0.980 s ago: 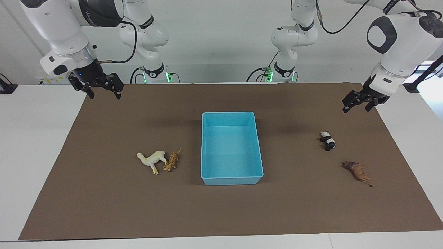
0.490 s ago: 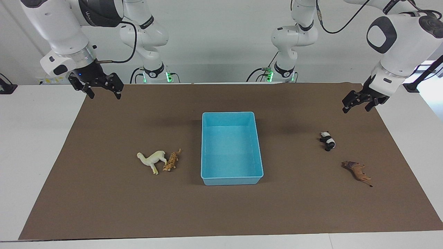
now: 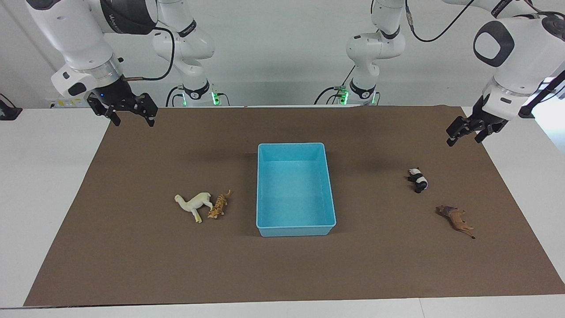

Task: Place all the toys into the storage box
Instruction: 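Reach the left gripper down and grasp the black-and-white panda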

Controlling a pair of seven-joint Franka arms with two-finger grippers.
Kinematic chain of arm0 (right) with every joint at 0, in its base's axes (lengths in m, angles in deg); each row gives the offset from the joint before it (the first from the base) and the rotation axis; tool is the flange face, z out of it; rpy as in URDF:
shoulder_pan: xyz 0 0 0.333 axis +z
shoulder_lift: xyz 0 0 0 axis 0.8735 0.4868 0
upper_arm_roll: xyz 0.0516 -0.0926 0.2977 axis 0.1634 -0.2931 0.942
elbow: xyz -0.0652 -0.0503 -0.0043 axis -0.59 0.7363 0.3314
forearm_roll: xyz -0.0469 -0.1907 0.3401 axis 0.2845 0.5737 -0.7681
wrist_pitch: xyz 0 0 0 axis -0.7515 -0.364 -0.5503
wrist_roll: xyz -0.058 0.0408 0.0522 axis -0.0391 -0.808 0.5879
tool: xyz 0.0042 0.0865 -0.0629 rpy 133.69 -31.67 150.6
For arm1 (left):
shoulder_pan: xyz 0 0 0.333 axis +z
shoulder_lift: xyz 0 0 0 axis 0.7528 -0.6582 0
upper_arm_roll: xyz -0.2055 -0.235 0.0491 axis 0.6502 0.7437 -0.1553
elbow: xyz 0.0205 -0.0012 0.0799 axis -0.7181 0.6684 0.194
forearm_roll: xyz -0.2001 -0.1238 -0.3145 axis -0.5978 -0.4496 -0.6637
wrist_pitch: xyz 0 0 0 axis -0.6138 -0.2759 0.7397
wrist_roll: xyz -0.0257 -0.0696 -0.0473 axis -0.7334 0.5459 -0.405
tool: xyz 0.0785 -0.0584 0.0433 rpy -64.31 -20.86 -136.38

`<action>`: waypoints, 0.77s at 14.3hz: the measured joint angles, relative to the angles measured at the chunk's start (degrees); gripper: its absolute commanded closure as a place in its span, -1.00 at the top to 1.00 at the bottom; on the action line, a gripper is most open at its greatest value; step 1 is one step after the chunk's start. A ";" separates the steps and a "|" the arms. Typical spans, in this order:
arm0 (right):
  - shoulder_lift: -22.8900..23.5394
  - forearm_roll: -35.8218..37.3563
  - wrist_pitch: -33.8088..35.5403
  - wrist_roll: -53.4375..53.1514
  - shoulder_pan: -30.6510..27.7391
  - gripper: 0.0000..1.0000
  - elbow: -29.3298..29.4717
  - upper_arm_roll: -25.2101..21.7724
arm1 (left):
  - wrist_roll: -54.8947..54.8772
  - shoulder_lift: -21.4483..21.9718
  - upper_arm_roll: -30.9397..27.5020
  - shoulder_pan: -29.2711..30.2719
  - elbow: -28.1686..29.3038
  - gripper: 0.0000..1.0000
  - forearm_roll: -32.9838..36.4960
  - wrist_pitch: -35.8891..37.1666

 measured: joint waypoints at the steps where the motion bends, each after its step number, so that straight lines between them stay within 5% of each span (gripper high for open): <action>1: 0.00 0.00 0.33 0.00 0.00 1.00 0.00 0.00 | 0.00 -0.41 0.01 0.07 1.65 1.00 0.00 -2.49; 6: -0.01 0.00 1.60 0.00 0.00 1.00 -0.01 0.00 | 0.01 -2.35 0.14 0.05 14.70 1.00 0.00 -19.07; 11: 1.87 -0.13 -11.25 -4.71 0.95 1.00 -4.03 0.51 | 1.56 -3.74 0.15 0.06 27.21 1.00 -0.03 -33.55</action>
